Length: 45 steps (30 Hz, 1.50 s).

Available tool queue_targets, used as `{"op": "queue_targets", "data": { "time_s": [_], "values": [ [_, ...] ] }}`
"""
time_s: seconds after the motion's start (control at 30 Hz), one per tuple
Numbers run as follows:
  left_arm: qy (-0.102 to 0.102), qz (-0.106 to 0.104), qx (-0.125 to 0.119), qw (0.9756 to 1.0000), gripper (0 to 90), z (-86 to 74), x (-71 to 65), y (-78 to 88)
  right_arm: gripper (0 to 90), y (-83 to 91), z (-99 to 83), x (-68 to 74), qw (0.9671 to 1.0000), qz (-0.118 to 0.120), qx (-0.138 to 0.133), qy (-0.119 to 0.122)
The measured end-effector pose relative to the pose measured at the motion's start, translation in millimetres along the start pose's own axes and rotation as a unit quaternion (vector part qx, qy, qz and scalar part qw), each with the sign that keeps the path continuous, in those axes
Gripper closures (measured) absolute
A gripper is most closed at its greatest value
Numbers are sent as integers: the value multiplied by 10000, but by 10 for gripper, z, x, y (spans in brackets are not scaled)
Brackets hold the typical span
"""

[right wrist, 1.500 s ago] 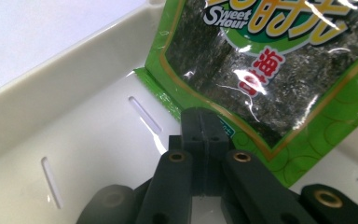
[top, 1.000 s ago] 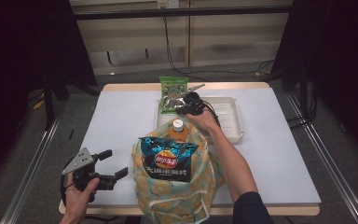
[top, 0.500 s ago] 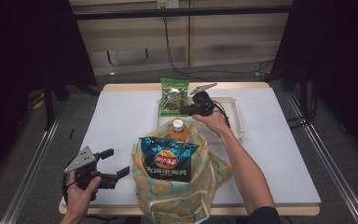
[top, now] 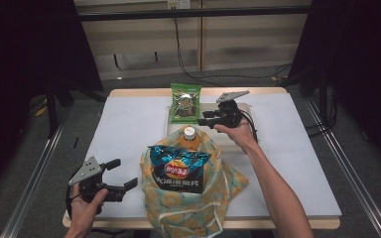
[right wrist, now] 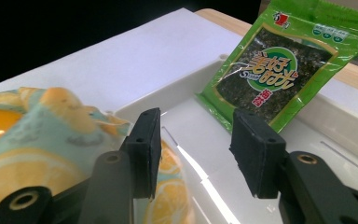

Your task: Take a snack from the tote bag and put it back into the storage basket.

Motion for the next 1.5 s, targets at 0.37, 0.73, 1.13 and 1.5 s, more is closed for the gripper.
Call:
{"op": "queue_targets", "data": {
  "time_s": [0.37, 0.73, 1.13, 1.5],
  "values": [
    [35, -37, 5, 10000, 35, 9, -29, 0, 481, 336, -168, 99, 9995, 109, -275, -104],
    [-163, -79, 86, 9998, 35, 80, -158, -27, 371, 746, -332, 295, 9978, 300, -568, -156],
    [-216, -129, 142, 9996, 35, 84, -197, -45, 324, 998, -472, 634, 9985, 439, -326, 12],
    [-232, -171, 107, 9995, 35, 88, -201, -63, 218, 1171, -575, 1000, 9956, 840, -336, 251]
  ]
}}
Point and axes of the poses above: each handheld gripper's, and its own axes: y roughly backward along the jaws, z roughly out of its top, x roughly to its left, the point moved 1 cm from there along -y, roughly forward along the jaws, and after that the axes turned 13 degrees about -y, right-handed, at the moved point
